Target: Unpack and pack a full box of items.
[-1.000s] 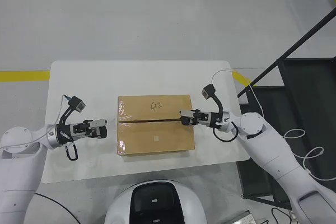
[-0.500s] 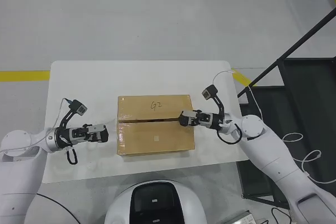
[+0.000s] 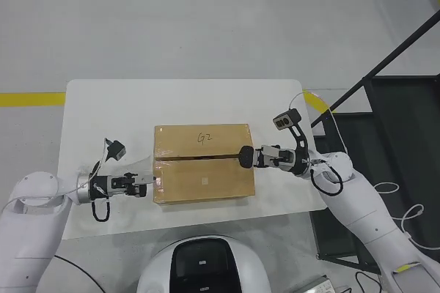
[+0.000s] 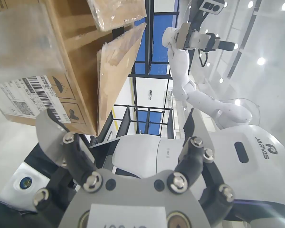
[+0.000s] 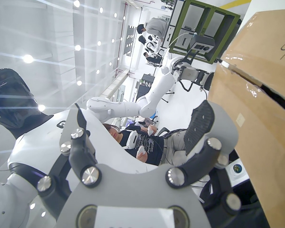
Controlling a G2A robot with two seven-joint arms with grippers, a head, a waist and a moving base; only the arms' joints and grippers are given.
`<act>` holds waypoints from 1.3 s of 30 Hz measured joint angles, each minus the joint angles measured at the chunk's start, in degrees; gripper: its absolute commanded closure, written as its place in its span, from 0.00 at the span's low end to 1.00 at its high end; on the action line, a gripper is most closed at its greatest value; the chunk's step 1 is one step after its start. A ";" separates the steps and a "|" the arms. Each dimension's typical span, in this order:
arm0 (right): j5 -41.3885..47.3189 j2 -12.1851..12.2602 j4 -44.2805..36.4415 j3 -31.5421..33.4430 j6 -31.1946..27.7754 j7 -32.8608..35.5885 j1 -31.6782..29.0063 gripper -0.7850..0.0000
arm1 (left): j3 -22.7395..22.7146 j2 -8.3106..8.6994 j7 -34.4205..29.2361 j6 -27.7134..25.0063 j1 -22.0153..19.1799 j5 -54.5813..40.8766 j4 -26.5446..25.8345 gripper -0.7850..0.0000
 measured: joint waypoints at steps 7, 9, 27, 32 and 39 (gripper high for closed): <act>0.35 -0.35 0.56 0.84 -0.40 0.39 -0.95 0.00 | 3.52 -0.71 3.57 -2.07 -2.21 -1.54 2.46 0.00; 0.48 -0.41 0.69 1.20 -0.65 0.53 -1.14 0.00 | 4.69 -1.04 4.28 -2.60 -3.12 -3.00 3.55 0.00; -0.24 -0.85 2.97 4.61 -0.19 0.91 -2.74 0.00 | 15.38 -4.42 8.27 -6.37 -15.08 -7.28 13.91 0.00; -0.56 -1.16 2.95 4.45 0.37 1.39 -2.61 0.00 | 14.56 -4.17 7.17 -7.09 -14.94 -7.82 15.18 0.00; -0.98 -1.61 2.57 4.02 1.05 1.90 -2.37 0.00 | 8.25 -1.91 4.20 -5.45 -9.38 -7.62 11.46 0.00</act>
